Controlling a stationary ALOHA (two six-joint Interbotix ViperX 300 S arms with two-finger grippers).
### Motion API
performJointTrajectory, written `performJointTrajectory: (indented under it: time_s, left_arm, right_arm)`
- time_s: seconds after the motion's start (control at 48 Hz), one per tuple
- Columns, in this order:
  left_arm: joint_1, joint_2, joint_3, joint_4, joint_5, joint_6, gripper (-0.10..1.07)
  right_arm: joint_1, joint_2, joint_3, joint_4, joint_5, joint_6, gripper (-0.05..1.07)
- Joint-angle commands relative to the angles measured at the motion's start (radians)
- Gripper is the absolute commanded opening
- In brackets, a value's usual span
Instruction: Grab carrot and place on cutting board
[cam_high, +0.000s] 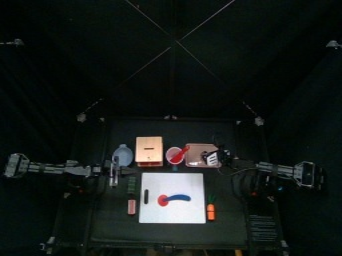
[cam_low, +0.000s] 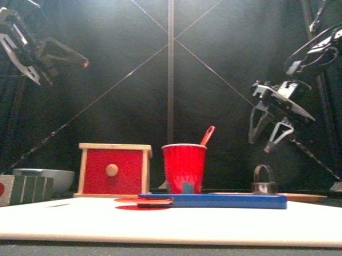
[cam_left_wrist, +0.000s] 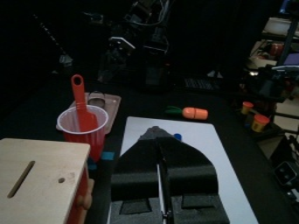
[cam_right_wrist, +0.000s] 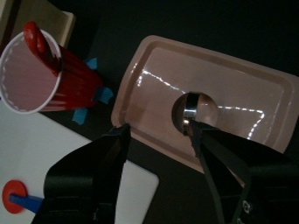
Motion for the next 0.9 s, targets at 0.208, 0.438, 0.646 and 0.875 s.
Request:
performJointTrajectory:
  time_s: [0.208,0.438,0.646,0.875]
  left_arm:
    - [0.002,0.005,-0.012,-0.002,-0.009,0.000,0.02]
    - [0.006,0.005,-0.009,0.000,-0.008,0.003,0.02]
    - [0.006,0.005,0.000,0.002,-0.009,0.003,0.02]
    - [0.006,0.005,0.018,-0.002,-0.008,0.000,0.06]
  right_arm:
    - [0.190,-0.101,-0.003,0.144,0.058,0.002,0.89]
    - [0.408,-0.149,0.023,0.367,0.152,0.011,0.89]
    - [0.483,-0.117,0.025,0.468,0.181,0.011,0.89]
    - [0.561,-0.061,0.021,0.589,0.181,0.018,0.89]
